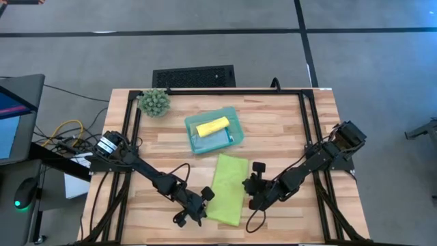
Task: Fold microfiber towels
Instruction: Fold the light green towel
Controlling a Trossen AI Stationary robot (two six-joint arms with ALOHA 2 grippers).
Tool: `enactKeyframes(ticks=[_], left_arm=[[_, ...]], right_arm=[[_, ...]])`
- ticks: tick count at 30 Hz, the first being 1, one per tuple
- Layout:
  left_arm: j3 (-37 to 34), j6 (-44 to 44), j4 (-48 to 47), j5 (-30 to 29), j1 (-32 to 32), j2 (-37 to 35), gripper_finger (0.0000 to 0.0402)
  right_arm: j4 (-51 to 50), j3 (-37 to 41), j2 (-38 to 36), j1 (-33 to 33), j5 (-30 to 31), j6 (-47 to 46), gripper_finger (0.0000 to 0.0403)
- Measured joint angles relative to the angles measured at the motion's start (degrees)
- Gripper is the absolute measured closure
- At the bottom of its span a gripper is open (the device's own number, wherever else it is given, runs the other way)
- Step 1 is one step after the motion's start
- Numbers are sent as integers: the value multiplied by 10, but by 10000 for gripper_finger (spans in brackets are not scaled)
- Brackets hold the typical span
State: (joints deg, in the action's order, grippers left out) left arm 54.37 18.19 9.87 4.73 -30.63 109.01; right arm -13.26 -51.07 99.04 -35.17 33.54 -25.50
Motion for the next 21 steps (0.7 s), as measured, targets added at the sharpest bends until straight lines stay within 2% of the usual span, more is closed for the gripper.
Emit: enactKeyframes(ticks=[13, 16, 21], left_arm=[[1, -18, -8, -3, -3, 15, 398], [1, -36, -11, -4, -8, 14, 380], [1, -40, -15, -7, -18, 13, 328]], right_arm=[[2, 0, 0, 4, 0, 0, 376], [4, 0, 0, 7, 0, -8, 376], [22, 31, -1, 25, -8, -18, 376]])
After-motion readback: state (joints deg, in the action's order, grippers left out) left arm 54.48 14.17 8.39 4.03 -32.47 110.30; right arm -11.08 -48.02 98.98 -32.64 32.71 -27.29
